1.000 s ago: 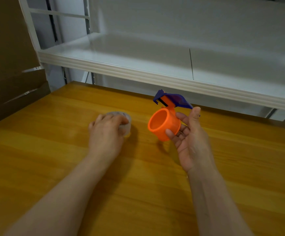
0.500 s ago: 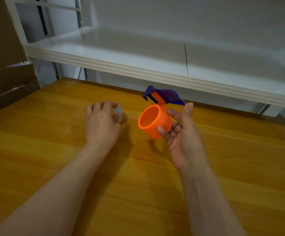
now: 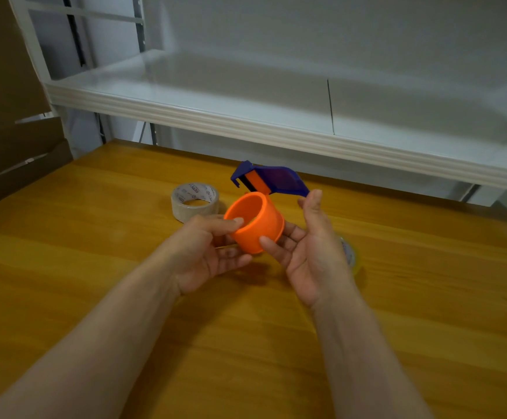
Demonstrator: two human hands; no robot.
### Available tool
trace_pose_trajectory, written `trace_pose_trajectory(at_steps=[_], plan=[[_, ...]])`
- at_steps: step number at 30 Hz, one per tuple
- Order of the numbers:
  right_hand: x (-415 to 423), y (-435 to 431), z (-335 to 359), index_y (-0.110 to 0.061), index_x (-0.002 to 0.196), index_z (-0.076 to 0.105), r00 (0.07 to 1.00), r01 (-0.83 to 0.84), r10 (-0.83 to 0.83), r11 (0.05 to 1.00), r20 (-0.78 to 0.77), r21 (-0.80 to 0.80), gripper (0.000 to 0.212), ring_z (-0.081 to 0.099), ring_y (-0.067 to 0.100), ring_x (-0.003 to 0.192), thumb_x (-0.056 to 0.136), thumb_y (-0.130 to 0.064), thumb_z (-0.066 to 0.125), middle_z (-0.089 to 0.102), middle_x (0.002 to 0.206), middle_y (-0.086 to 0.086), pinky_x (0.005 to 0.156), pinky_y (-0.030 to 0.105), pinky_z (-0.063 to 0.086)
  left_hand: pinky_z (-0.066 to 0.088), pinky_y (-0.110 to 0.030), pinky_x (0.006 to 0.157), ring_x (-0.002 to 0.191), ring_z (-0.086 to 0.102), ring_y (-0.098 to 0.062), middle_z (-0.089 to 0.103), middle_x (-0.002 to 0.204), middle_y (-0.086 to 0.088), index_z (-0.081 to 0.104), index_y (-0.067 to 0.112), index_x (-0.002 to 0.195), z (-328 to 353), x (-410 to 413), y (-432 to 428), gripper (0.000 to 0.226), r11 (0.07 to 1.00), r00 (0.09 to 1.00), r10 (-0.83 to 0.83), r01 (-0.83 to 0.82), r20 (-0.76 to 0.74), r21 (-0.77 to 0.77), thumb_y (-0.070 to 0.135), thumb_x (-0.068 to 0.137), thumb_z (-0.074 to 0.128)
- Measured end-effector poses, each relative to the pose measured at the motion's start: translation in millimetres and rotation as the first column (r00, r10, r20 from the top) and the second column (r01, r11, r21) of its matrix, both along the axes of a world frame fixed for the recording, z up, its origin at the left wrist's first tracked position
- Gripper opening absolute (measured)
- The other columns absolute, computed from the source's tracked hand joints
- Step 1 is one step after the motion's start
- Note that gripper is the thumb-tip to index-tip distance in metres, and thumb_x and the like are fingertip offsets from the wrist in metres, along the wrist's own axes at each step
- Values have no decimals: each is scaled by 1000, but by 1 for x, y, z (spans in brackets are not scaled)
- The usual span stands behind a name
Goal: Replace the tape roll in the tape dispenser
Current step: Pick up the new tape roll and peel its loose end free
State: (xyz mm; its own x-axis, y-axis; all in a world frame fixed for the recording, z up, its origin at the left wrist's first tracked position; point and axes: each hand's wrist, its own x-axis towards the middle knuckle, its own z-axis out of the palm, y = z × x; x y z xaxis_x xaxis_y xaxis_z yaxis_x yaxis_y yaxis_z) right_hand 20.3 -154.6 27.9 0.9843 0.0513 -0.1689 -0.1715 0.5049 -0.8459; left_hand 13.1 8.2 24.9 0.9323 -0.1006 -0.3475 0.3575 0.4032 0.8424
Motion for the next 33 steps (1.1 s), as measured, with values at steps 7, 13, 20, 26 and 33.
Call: trace_pose_trajectory(at_steps=[7, 13, 20, 26, 33], plan=[[6, -3, -6, -39, 130, 58, 966, 219, -58, 695, 251, -685, 28, 73, 12, 92, 104, -40, 49, 69, 117, -2, 61, 24, 61, 61, -29, 63, 97, 64, -30, 54, 129, -20, 55, 12, 131, -1, 6, 17, 37, 980, 1000, 27, -26, -6, 200, 9, 94, 59], [4, -6, 4, -28, 130, 64, 946, 268, 213, -96, 243, -959, 33, 53, 22, 112, 108, -35, 41, 65, 126, 1, 80, 31, 38, 55, -21, 49, 96, 63, -24, 61, 123, -15, 65, 19, 110, -2, 9, 20, 22, 897, 997, 67, -71, 25, 436, 6, 92, 63], [-5, 2, 9, -34, 125, 69, 965, 179, 242, -336, 99, -925, 35, 34, 28, 134, 103, -47, 45, 55, 139, -3, 107, 46, 31, 45, -28, 50, 64, 56, -23, 64, 85, -14, 70, 6, 103, -5, 10, 20, 21, 757, 995, 66, -97, 72, 646, 0, 87, 58], [-13, 8, 13, -34, 121, 71, 967, 121, 247, -211, 67, -970, 44, 35, 26, 134, 100, -59, 41, 59, 137, -2, 107, 48, 29, 58, -46, 70, 73, 64, -31, 71, 82, -12, 71, 24, 84, -7, 7, 14, 30, 553, 987, -8, -131, 163, 823, 1, 81, 52], [-16, 17, 8, -30, 118, 71, 964, 69, 265, -289, -10, -955, 67, 36, 29, 136, 87, -80, 39, 60, 135, 3, 107, 53, 30, 54, -35, 63, 71, 65, -20, 71, 79, -2, 76, 24, 95, -5, 3, 8, 26, 256, 956, -59, -264, 287, 930, 12, 78, 61]])
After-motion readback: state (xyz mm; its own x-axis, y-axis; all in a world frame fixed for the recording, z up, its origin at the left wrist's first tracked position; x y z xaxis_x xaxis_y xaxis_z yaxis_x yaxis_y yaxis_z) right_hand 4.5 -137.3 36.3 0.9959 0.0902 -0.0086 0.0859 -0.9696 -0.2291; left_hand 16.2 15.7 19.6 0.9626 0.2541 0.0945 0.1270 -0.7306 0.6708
